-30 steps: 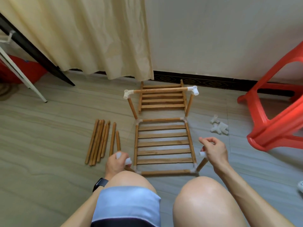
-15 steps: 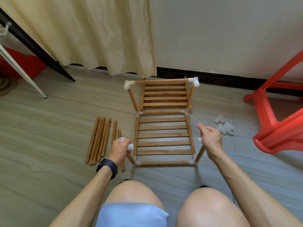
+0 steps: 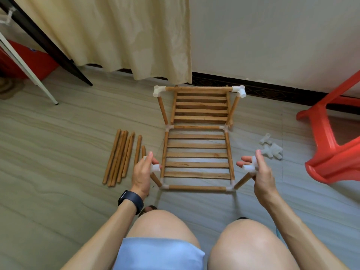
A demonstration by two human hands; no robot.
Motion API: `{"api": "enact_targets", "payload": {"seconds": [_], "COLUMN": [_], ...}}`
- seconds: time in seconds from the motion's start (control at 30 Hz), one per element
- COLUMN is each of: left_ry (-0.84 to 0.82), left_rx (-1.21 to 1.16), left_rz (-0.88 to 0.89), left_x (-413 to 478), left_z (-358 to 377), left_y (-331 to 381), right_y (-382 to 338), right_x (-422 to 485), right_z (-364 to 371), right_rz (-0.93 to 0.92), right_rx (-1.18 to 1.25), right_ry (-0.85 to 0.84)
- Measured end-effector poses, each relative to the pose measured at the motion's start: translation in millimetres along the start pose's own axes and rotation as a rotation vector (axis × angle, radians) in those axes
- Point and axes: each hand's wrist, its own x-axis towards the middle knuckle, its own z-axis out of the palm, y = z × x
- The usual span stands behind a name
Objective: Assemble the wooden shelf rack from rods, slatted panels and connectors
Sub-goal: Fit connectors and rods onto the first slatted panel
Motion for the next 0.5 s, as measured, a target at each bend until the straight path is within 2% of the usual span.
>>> {"api": "enact_targets", "payload": {"seconds": [0.13,0.5], "left_ry": [0.035,-0.011], "left_rx": [0.147,0.227], "left_rz": [-0.002,0.024], "left_x": [0,-3], "left_z": [5,9], "left_y": [-6,2], "right_y": [5,6], "right_x": [-12,-16], "right_z": [6,22], "right_rz": [-0.058,-0.105], "right_rx": [-0.22,-0.26], "right_ry": [0.026,0.198]}}
